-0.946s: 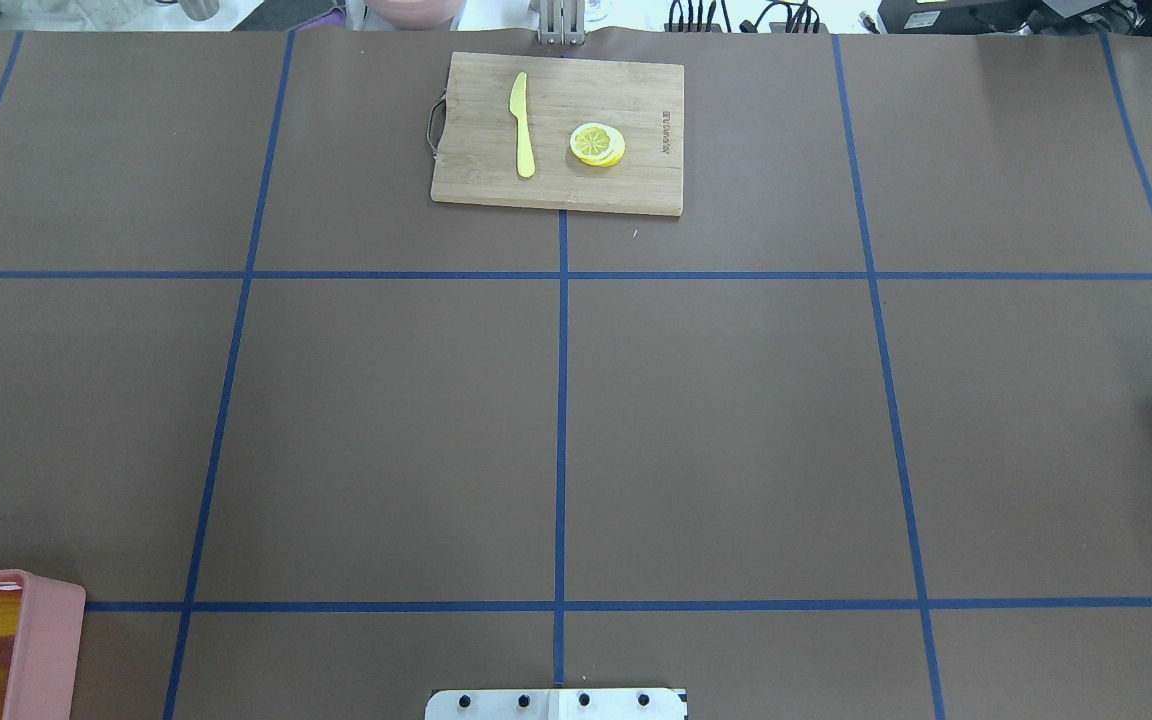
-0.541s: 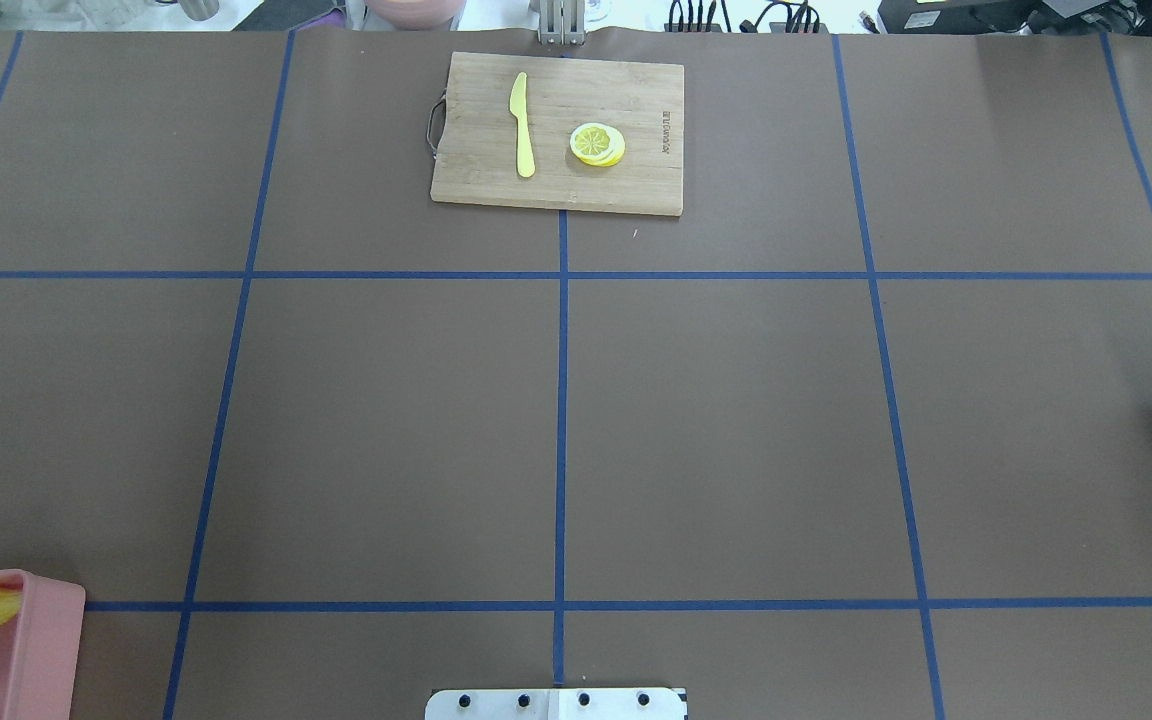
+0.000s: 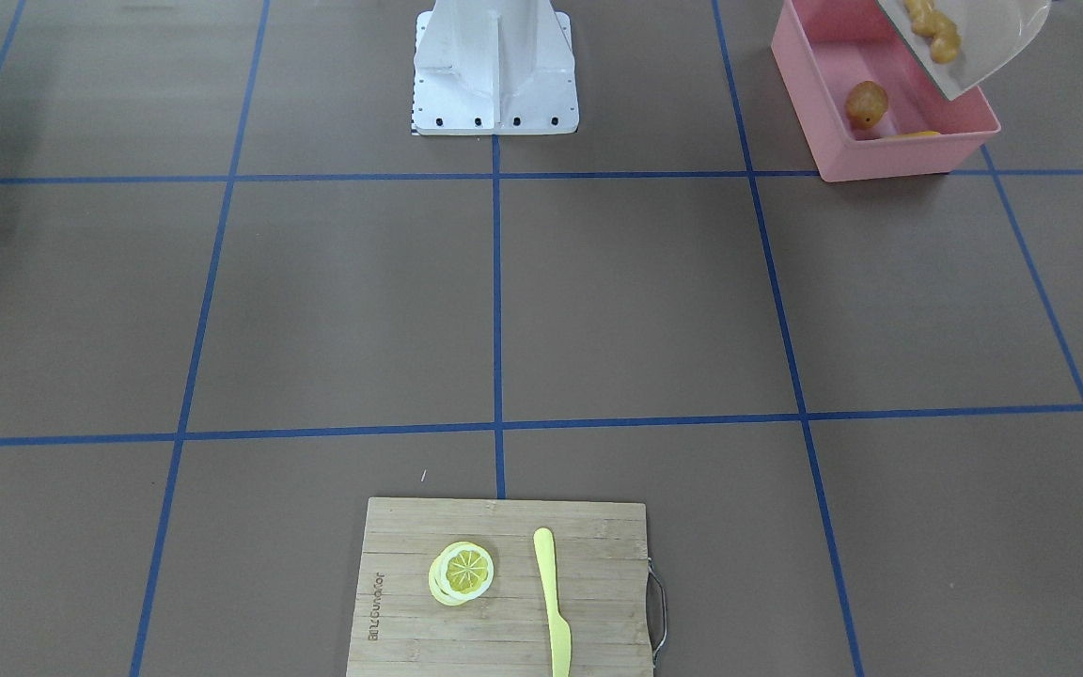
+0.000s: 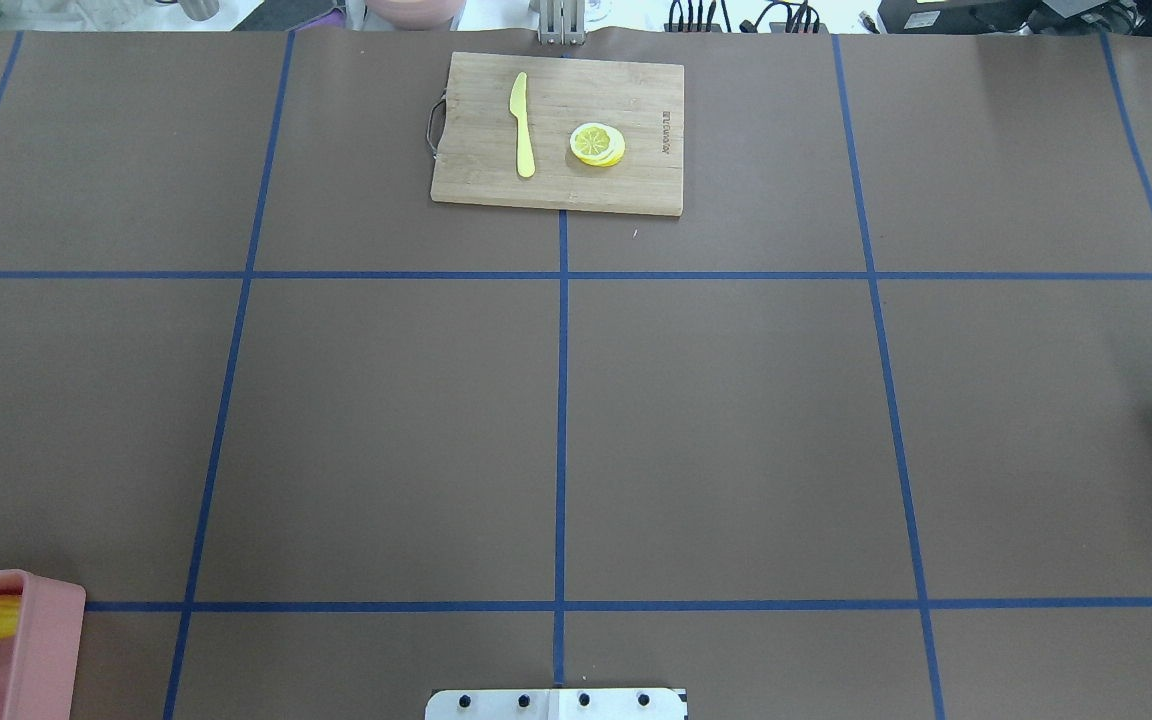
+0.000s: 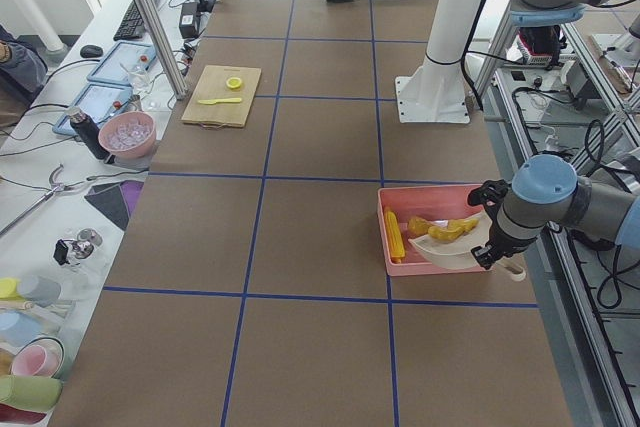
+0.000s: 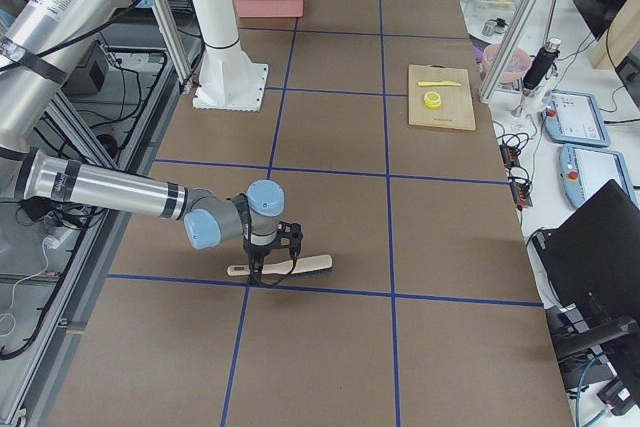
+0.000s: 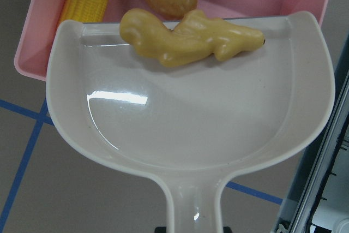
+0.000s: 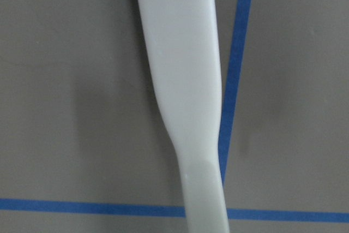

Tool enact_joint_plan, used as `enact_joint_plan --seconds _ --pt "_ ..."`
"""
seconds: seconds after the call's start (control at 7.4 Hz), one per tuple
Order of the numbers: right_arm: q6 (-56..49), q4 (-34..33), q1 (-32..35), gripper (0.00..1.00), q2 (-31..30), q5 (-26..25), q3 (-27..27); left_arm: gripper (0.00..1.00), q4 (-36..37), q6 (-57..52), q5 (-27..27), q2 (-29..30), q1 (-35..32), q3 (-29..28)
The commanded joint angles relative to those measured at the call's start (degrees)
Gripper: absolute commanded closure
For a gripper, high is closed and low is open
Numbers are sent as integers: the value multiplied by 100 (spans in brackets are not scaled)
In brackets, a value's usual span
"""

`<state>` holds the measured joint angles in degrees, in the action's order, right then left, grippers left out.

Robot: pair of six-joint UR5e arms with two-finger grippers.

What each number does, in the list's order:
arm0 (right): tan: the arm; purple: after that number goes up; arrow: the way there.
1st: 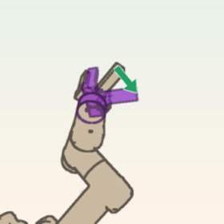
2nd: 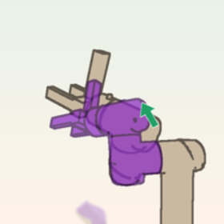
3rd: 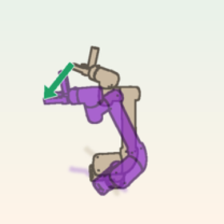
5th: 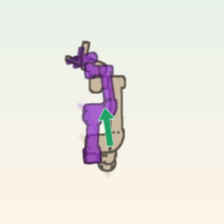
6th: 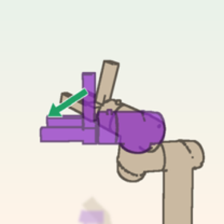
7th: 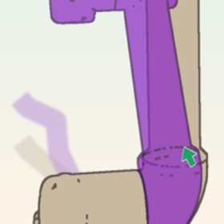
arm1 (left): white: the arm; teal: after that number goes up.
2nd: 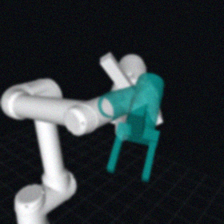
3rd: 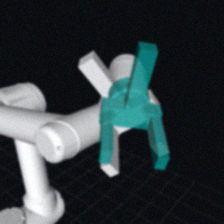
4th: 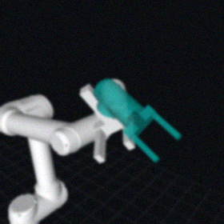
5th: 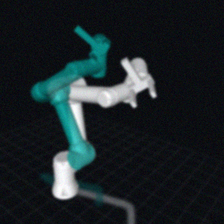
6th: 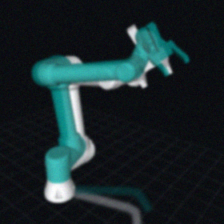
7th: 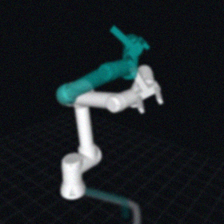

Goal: Sweep and dump trash into bin
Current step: 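Tilt the dustpan over the pink bin with the left gripper to dump the items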

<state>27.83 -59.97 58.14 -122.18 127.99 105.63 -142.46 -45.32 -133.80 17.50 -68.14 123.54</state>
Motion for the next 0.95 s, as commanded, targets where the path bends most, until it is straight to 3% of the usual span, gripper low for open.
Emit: enact_joint_plan --seconds 0.0,0.41,0.54,0.81 --pt "-31 -50 380 0 342 -2 124 100 122 -214 161 -106 -6 73" --pt "-93 -85 1116 0 1000 -98 72 100 323 -556 582 -343 -6 433" --pt "-467 -807 1468 0 1560 -38 81 100 325 -644 626 -343 -6 434" --pt "-1749 -3342 2338 0 3016 -2 203 100 325 -758 785 -335 2 451"
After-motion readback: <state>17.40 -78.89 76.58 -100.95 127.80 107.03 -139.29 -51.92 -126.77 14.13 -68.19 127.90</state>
